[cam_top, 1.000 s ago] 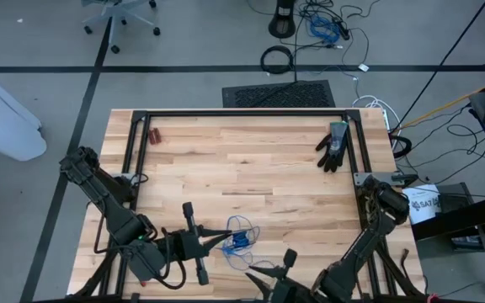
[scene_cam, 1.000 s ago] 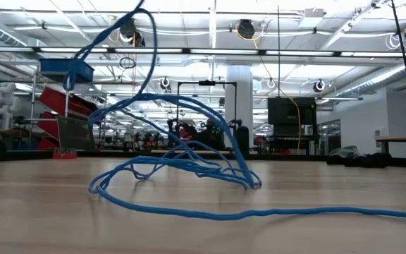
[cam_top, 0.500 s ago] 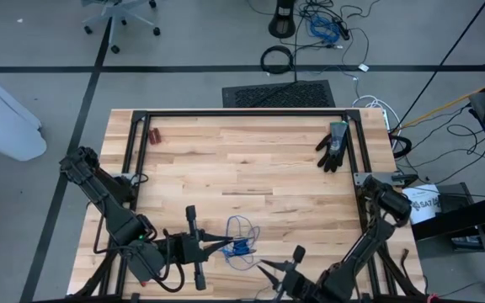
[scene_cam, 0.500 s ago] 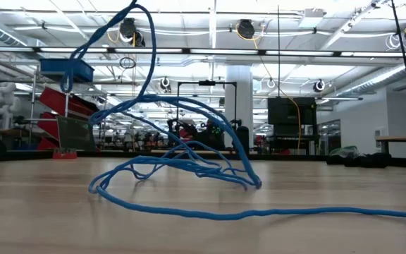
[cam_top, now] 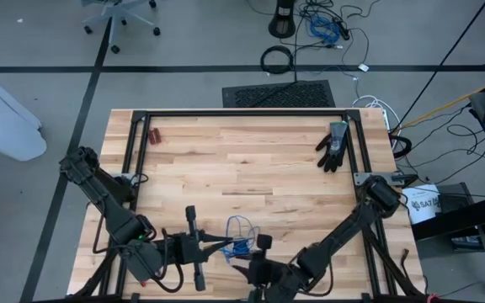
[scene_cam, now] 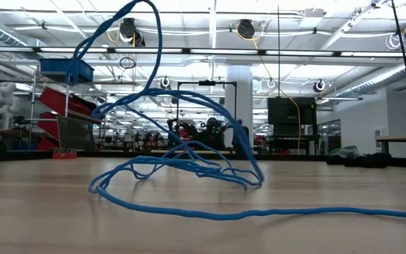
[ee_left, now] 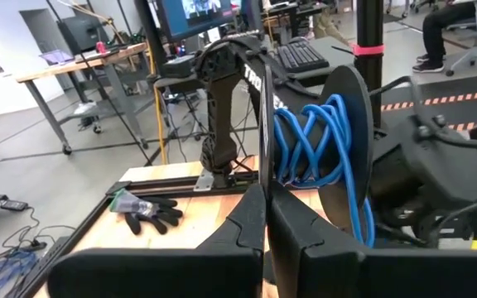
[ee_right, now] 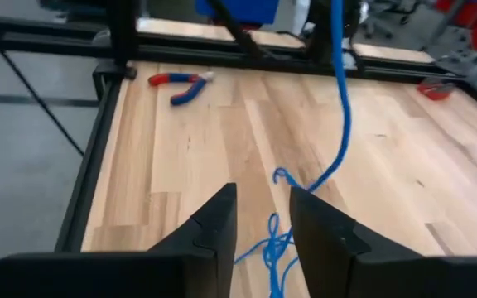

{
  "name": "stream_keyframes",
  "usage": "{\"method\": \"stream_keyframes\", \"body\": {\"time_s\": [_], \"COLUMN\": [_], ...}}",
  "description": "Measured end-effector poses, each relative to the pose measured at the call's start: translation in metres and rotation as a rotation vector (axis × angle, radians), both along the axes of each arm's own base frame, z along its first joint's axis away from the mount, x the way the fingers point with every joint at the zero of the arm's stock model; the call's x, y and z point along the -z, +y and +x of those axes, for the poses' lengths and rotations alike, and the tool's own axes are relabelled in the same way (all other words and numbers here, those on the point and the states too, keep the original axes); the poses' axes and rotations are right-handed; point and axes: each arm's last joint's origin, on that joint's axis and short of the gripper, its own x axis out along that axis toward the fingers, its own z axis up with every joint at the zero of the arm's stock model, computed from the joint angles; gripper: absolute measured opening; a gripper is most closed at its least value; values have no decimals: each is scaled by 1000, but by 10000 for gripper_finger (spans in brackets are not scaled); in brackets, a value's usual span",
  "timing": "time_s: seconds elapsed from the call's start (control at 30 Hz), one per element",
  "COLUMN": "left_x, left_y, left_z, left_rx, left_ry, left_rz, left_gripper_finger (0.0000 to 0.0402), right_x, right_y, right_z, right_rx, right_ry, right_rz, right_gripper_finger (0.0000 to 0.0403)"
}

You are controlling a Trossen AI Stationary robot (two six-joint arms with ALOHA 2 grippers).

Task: Coil cords
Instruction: Coil the blue wire onto a spool

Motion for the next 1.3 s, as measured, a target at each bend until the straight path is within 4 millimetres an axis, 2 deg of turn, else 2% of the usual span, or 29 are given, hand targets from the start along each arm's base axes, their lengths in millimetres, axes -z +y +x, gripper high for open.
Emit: {"method": "stream_keyframes", "body": {"time_s": [0.17,0.37,0.6,0.8,0.9,1.03,1.3], "left_x": [0,0,-1,-3,-5,-11,-17], "left_y": [-2,-9,-12,-11,-11,-14,-15], "left_z": [-2,-8,-11,-10,-10,-12,-14], "left_rx": [9,34,24,19,20,31,42], "left_ry": [-1,-4,-11,-21,-36,-73,-102], "left_rz": [-5,-9,-11,3,11,32,65], "left_gripper_finger": [6,6,6,6,6,6,6], "right_x": [7,43,48,47,48,54,72], "right_y": [-8,-19,-25,-32,-35,-38,-35], "right_z": [3,-1,-3,5,6,5,-11], "right_rx": [45,96,45,-3,22,51,149], "right_ry": [18,-36,-223,-218,-217,-168,-50], "right_rz": [-22,35,125,158,154,149,167], "right_gripper_finger": [101,94,94,91,69,10,1]}}
